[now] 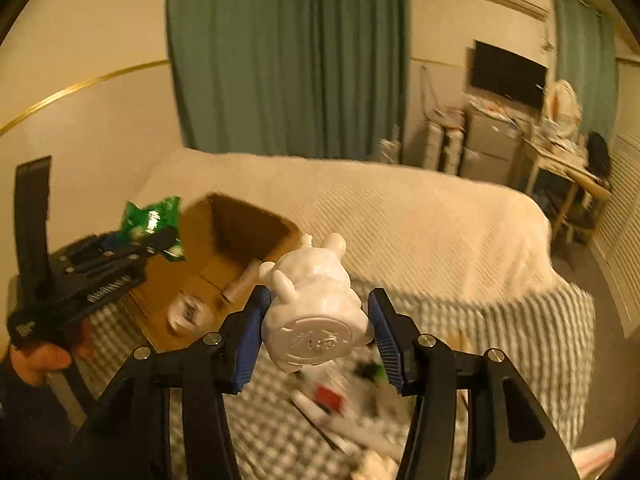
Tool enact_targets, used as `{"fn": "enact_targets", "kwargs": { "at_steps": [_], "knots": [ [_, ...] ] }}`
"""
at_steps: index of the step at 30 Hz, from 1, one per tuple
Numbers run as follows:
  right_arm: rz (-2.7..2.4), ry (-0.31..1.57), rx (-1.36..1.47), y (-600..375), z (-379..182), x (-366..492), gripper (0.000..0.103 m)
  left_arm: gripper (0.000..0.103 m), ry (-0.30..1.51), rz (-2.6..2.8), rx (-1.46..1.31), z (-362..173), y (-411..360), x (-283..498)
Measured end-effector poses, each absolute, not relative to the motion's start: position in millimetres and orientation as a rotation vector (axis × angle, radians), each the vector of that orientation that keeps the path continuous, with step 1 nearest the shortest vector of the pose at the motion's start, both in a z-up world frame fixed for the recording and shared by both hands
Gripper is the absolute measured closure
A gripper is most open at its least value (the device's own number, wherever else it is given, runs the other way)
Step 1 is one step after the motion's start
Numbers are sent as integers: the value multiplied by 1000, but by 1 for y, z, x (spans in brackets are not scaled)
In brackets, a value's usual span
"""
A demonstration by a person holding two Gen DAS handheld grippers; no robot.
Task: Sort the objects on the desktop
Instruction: 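Carry packet and figurine over the cardboard box and open both tools to drop them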
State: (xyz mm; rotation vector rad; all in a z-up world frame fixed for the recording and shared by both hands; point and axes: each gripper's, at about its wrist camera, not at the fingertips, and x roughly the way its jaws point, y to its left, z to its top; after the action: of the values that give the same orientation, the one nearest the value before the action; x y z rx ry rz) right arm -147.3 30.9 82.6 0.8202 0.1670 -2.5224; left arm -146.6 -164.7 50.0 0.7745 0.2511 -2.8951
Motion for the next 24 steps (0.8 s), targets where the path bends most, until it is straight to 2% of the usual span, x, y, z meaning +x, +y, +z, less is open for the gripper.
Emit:
{"fn": "enact_targets", "kwargs": {
  "at_steps": [4,12,17,18,19,20,21,22,23,24],
  "knots": [
    [-2456,149,807,-15,79,-170,53,57,235,-2834,763,29,-199,-161],
    [-2328,128,962,-99,14,-236,53,57,320,-2763,949,-44,-249,-175],
    [-2319,99,1035,-128,-19,-261,53,56,318,-2761,941,-55,-258,-172],
    [-2316,88,1042,-129,-24,-263,52,55,320,-2760,954,-58,-261,-172],
    [-2314,75,1049,-130,-26,-265,49,48,323,-2756,966,-60,-260,-173],
    [-2323,57,1056,-124,-26,-265,44,45,333,-2742,975,-62,-262,-173],
    [-2341,44,1047,-119,-25,-266,33,42,341,-2736,975,-62,-263,-173],
    [-2357,33,1033,-118,-24,-262,29,41,349,-2738,973,-61,-264,-171],
    [-2368,30,1019,-117,-20,-257,29,40,353,-2741,970,-60,-264,-170],
    [-2382,34,1011,-113,-15,-254,29,31,356,-2739,962,-58,-264,-169]
  ]
}}
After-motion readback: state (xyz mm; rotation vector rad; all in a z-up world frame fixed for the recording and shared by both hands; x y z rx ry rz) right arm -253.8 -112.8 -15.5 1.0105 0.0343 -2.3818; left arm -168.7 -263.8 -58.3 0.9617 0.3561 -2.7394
